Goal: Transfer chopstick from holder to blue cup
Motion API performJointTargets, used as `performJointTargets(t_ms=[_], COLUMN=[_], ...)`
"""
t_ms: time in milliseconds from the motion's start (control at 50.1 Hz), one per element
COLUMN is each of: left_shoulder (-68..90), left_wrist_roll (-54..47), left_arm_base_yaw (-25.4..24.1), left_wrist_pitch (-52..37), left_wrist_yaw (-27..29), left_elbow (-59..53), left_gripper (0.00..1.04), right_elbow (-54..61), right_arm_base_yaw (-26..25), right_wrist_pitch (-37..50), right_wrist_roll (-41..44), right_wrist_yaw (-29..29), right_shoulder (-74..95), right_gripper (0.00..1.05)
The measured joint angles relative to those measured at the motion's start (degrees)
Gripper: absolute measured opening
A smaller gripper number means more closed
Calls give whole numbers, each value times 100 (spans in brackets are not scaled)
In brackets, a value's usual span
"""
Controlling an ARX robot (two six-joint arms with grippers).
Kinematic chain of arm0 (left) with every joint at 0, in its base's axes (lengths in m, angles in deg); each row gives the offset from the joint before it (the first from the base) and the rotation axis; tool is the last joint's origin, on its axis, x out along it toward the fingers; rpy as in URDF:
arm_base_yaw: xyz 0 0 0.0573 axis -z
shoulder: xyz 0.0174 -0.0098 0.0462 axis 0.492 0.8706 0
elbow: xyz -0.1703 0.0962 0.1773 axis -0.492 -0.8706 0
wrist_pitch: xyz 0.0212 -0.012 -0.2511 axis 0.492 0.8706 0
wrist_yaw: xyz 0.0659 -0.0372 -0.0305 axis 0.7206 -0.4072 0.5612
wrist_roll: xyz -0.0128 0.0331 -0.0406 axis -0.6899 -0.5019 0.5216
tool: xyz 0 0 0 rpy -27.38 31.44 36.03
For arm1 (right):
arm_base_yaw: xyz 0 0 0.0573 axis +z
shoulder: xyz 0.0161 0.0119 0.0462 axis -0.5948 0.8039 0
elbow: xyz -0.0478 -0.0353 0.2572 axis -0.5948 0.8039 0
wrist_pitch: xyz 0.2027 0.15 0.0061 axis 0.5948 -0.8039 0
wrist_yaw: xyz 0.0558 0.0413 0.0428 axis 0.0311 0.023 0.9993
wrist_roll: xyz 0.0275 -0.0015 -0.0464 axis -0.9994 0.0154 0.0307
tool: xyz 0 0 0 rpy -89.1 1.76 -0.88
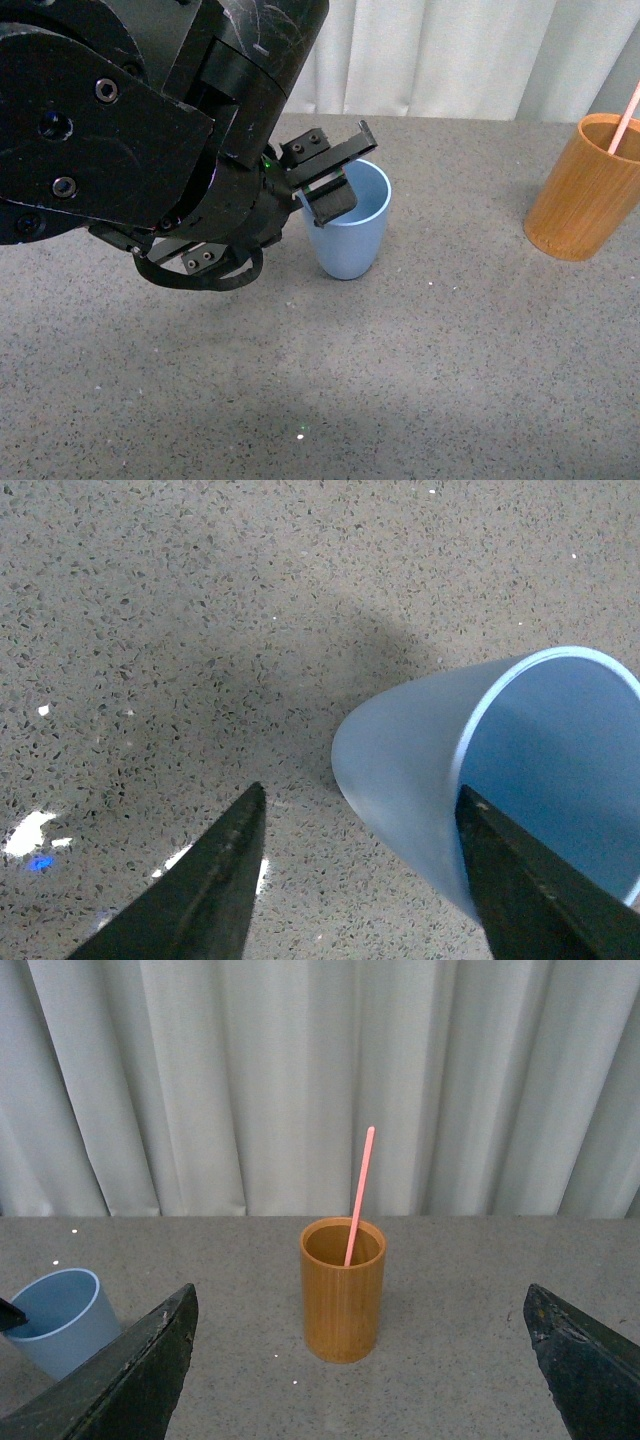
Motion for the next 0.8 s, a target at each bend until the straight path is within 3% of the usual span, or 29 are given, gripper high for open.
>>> performJointTargets(t_ms=[140, 240, 420, 460, 499, 559, 599, 619, 679, 799], left_shoulder=[0, -17, -170, -151, -138, -326, -610, -1412, -1980, -3713], left_wrist_roll=[4, 48, 105, -232, -1182, -2662, -3324, -4124, -4409, -4754], left_arm_base_yaw=[0, -28, -153, -179, -293, -616, -835, -1287, -1582, -2691], left_wrist_pitch=[0, 9, 188, -481, -2114, -4492, -5274, -6035, -6043, -4907], left_wrist_yaw=[2, 9, 490, 817, 1261, 1097, 935, 566, 291, -927], left_elbow=[28, 31, 31, -170, -715, -1836, -2341, -3073, -3453, -4546], left_gripper=[85, 100, 98, 94, 85, 71, 64, 50, 41, 18], right_elbow=[0, 0, 0, 0, 0, 0, 2, 2, 2, 2], right_arm_base_yaw=[0, 0, 0, 0, 0, 0, 0, 0, 0, 0], right_wrist_pitch=[0, 0, 0, 0, 0, 0, 0, 0, 0, -2], right_wrist_roll=[0, 0, 0, 0, 0, 2, 0, 2, 2, 2], right_wrist_yaw=[0, 0, 0, 0, 0, -2, -2, -2, -2, 4], right_shoulder=[0, 0, 0, 0, 0, 0, 0, 0, 0, 0], right_gripper=[95, 95, 95, 95, 95, 95, 95, 95, 95, 95])
